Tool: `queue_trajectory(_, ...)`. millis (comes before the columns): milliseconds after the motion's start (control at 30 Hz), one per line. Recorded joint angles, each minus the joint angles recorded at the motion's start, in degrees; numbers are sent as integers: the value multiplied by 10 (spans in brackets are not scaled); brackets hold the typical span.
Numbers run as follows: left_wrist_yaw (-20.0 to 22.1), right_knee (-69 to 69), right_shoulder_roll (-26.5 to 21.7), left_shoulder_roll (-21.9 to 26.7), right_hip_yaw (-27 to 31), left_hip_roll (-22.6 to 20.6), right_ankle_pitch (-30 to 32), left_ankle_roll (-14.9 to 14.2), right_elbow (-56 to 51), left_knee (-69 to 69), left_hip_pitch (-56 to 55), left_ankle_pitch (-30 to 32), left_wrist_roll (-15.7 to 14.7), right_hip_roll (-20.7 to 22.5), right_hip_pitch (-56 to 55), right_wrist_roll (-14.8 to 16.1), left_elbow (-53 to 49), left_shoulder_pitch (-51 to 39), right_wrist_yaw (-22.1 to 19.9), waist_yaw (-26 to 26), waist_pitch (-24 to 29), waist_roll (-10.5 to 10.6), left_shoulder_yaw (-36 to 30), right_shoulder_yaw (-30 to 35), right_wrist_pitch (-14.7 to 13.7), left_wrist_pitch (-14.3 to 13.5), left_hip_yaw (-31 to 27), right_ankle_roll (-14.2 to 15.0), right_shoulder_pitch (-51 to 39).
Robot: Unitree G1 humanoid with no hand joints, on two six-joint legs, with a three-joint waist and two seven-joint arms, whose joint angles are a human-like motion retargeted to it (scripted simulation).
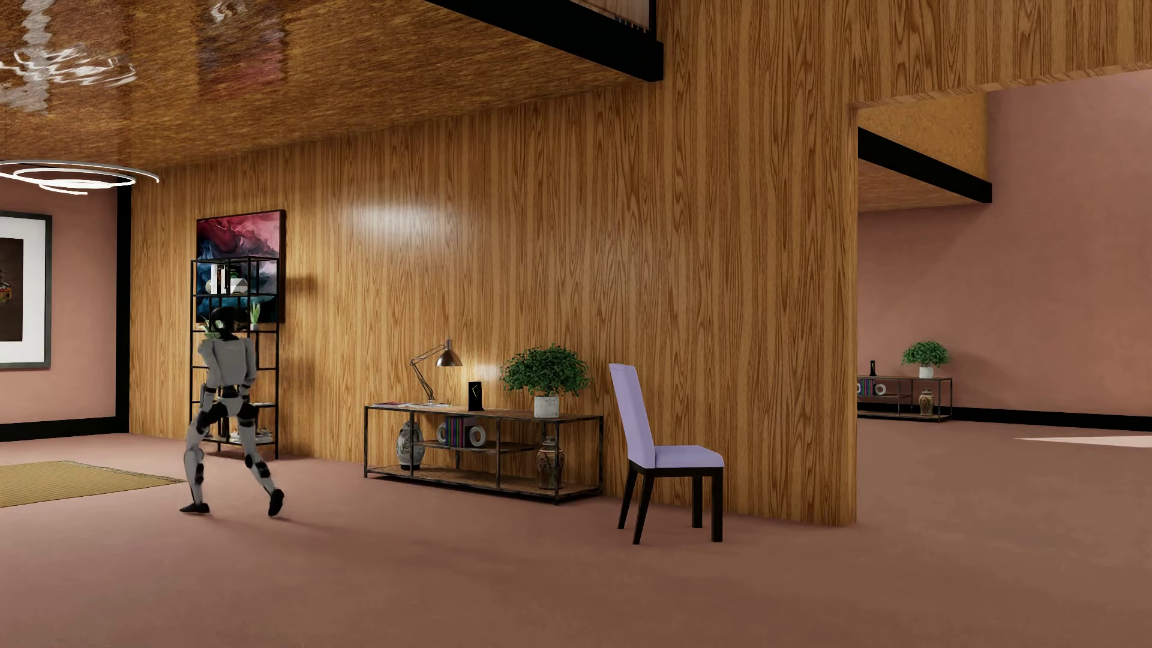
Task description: Walk to the shelves
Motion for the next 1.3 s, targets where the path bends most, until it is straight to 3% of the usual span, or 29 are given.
queue_trajectory(67,3,197,12,9,-8,-35,102,-2,34,14,49,-57,19,-69,-97,20,18,-52,26,-4,2,-24,-18,-29,30,-4,17,11,40)
queue_trajectory(133,-6,298,17,35,-4,-71,46,-7,61,-7,106,-90,46,-83,-198,2,40,-129,56,-19,3,-43,-40,-24,33,-10,10,-20,80)
queue_trajectory(200,-7,300,31,51,-5,-106,40,-11,53,-41,161,-112,58,-69,-284,-25,44,-217,63,-38,0,-52,-63,-22,32,-35,-15,-25,124)
queue_trajectory(267,-1,211,45,65,-12,-132,25,-17,30,-74,216,-135,63,-59,-352,-18,21,-292,65,-56,-3,-55,-91,-50,25,-60,-41,-32,157)
queue_trajectory(333,10,31,47,78,-69,-151,28,-22,16,-101,265,-161,65,-69,-381,-14,-19,-349,59,-70,-7,-58,-125,-73,21,-87,-62,-63,170)
queue_trajectory(400,17,-224,36,90,-144,-169,59,-28,10,-138,316,-179,70,-42,-373,-25,-67,-384,67,-73,-11,-60,-152,-79,5,-103,-73,-27,168)
queue_trajectory(433,26,-325,27,92,-145,-178,44,-32,3,-156,343,-188,69,-11,-380,-27,-93,-390,77,-72,-13,-60,-157,-83,-4,-110,-73,22,163)
queue_trajectory(467,41,-379,19,93,-106,-185,30,-36,-4,-167,370,-197,66,17,-393,-28,-114,-387,88,-72,-14,-58,-157,-88,-12,-119,-73,26,158)
queue_trajectory(500,44,-375,11,93,-110,-192,7,-37,-9,-170,395,-202,62,25,-398,-30,-127,-377,92,-69,-15,-57,-156,-93,-16,-120,-67,24,151)
queue_trajectory(533,42,-350,10,96,-138,-195,29,-35,-13,-163,415,-201,65,20,-392,-28,-132,-362,90,-68,-17,-53,-161,-101,-17,-119,-63,-12,143)
queue_trajectory(567,37,-311,15,97,-159,-193,53,-25,-18,-142,433,-188,71,11,-388,-25,-124,-345,79,-69,-17,-46,-170,-111,-12,-111,-66,-88,139)
queue_trajectory(600,33,-267,23,94,-176,-186,84,-30,-23,-94,436,-154,77,-6,-383,-20,-103,-328,57,-73,-16,-35,-180,-126,1,-101,-75,-131,139)
queue_trajectory(633,12,-217,37,94,-185,-167,75,-33,-24,-23,424,-91,84,-17,-377,-9,-65,-309,34,-78,-14,-24,-190,-140,13,-83,-76,-152,139)
queue_trajectory(700,-52,-159,65,93,-197,-115,10,-91,-3,199,346,24,80,-13,-348,16,21,-271,-6,-81,-12,-1,-186,-153,24,-35,-82,-151,118)
queue_trajectory(733,-94,-153,74,95,-197,-79,-15,-87,17,299,296,69,77,0,-324,11,62,-250,-34,-79,-11,9,-176,-145,29,-6,-81,-147,99)
queue_trajectory(800,-155,-177,85,97,-183,-11,-46,-50,55,420,195,9,62,39,-265,-20,89,-189,-101,-65,-10,26,-139,-113,29,21,-82,-137,52)
queue_trajectory(867,-175,-214,101,105,-147,38,-66,-31,51,441,102,4,69,83,-204,-12,63,-106,-146,-41,-11,35,-119,-92,2,3,-95,-128,7)
queue_trajectory(967,-149,-246,82,84,-80,32,-103,-8,5,283,2,-9,54,122,-130,-19,10,11,-169,-9,-16,41,-72,-18,-45,-35,-114,-114,-46)
queue_trajectory(1000,-141,-255,68,71,-61,21,-115,-10,-14,176,-11,2,48,128,-109,-23,1,36,-162,-3,-17,43,-60,3,-56,-38,-108,-110,-62)
queue_trajectory(1100,-164,-294,36,46,-28,-48,-150,-85,-60,-225,-5,26,64,143,-42,16,-3,65,-62,2,-19,45,-59,14,-78,-36,-126,-95,-89)
queue_trajectory(1133,-179,-297,28,44,-27,-65,-161,-141,-68,-275,-11,6,75,145,-18,37,-4,65,-25,0,-17,45,-63,9,-77,-41,-111,-88,-88)
queue_trajectory(1167,-191,-291,18,43,-31,-76,-168,-113,-70,-262,-18,6,84,145,2,50,-6,59,-9,-2,-15,44,-65,6,-73,-45,-92,-82,-81)
queue_trajectory(1233,-189,-261,1,38,-24,-85,-151,-58,-33,-165,-21,40,97,138,48,43,-24,50,-5,2,-12,38,-56,18,-62,-44,-99,-76,-62)
queue_trajectory(1267,-163,-230,-2,29,-16,-77,-122,-46,7,-121,-12,75,90,129,64,29,-42,52,6,6,-12,31,-38,29,-45,-46,-92,-69,-56)
queue_trajectory(1300,-132,-171,-7,20,-14,-68,-78,-20,49,-70,-6,66,80,114,62,0,-56,50,30,8,-10,22,-21,42,-20,-47,-79,-61,-47)
